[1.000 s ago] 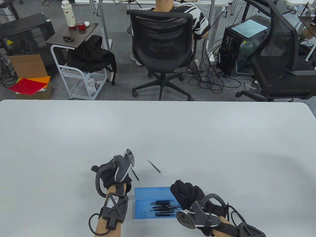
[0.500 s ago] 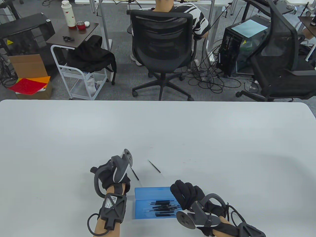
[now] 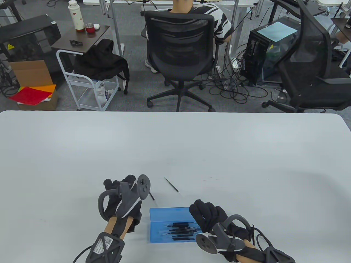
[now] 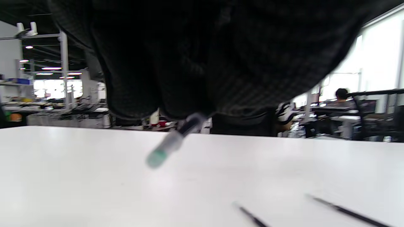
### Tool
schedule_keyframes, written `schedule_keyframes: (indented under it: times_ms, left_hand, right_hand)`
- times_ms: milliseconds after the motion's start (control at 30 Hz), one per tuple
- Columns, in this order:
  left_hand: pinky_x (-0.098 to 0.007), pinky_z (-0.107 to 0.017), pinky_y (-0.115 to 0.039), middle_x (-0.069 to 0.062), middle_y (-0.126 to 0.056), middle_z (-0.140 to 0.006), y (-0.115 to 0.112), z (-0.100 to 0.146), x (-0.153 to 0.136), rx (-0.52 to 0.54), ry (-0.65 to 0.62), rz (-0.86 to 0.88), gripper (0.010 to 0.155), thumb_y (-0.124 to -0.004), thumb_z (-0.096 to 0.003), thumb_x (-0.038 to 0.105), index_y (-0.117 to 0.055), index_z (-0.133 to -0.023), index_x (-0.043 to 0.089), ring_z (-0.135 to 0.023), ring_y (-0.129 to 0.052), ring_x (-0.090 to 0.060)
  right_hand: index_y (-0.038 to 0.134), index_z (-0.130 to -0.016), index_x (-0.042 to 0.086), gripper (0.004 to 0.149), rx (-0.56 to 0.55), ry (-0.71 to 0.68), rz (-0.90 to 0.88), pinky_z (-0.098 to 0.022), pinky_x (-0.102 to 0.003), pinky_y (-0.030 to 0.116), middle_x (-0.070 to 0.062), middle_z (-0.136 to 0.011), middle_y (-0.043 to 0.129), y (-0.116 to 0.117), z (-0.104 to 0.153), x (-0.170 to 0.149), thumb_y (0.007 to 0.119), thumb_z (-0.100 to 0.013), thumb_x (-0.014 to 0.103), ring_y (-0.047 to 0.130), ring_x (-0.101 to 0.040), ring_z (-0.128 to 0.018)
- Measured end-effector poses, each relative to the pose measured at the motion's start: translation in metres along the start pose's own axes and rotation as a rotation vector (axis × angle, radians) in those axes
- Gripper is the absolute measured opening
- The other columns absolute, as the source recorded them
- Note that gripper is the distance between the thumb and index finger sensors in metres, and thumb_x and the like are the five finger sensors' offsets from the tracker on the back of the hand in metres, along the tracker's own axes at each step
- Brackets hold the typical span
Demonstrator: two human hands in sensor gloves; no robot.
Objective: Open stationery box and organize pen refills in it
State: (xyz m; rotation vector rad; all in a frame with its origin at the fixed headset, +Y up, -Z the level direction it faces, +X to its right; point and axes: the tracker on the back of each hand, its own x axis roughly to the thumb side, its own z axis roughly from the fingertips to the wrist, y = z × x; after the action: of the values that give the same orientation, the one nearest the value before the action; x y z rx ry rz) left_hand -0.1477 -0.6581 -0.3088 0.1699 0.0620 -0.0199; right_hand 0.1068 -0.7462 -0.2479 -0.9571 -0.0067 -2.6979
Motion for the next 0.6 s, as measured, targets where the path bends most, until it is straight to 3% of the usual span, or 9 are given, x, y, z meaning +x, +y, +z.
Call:
schedule_keyframes:
  times_ms: [133, 267, 433, 600]
  left_hand:
    - [-0.067, -0.072, -0.062, -0.003, -0.106, -0.070, 0.024, 0.042, 0.028, 0.050, -0.214, 0.012, 0.053, -0.096, -0.0405, 0.031, -0.086, -0.087, 0.008, -0.068, -0.108, -0.032]
    - [-0.068, -0.072, -0.063, -0.002, -0.106, -0.070, 0.030, 0.073, 0.052, 0.069, -0.405, 0.039, 0.053, -0.096, -0.0398, 0.032, -0.087, -0.087, 0.009, -0.068, -0.109, -0.031]
    - [-0.067, -0.073, -0.063, -0.001, -0.106, -0.070, 0.015, 0.100, 0.080, 0.030, -0.642, -0.054, 0.053, -0.096, -0.0397, 0.032, -0.086, -0.087, 0.011, -0.069, -0.109, -0.029]
    - [-0.068, -0.074, -0.060, 0.001, -0.105, -0.072, -0.010, 0.106, 0.096, 0.010, -0.760, -0.168, 0.053, -0.095, -0.0397, 0.033, -0.085, -0.088, 0.014, -0.072, -0.107, -0.028]
  right_hand:
    - [-0.002, -0.110, 0.008, 0.118, 0.001, 0.001, -0.003, -0.077, -0.059, 0.060, -0.028, -0.121, 0.014, 0.000, 0.000, 0.000, 0.076, -0.038, 0.060, 0.056, -0.050, -0.107]
    - [-0.002, -0.110, 0.009, 0.118, 0.001, 0.001, -0.007, -0.077, -0.059, 0.060, -0.028, -0.121, 0.014, 0.000, 0.000, -0.001, 0.076, -0.038, 0.060, 0.056, -0.050, -0.107]
    - [-0.002, -0.110, 0.009, 0.118, -0.001, -0.001, -0.007, -0.077, -0.059, 0.060, -0.028, -0.121, 0.014, 0.000, 0.000, -0.001, 0.076, -0.038, 0.060, 0.055, -0.050, -0.107]
    - [-0.002, -0.110, 0.009, 0.118, -0.002, -0.002, -0.009, -0.077, -0.059, 0.060, -0.027, -0.121, 0.014, 0.000, 0.000, -0.002, 0.076, -0.038, 0.060, 0.056, -0.050, -0.107]
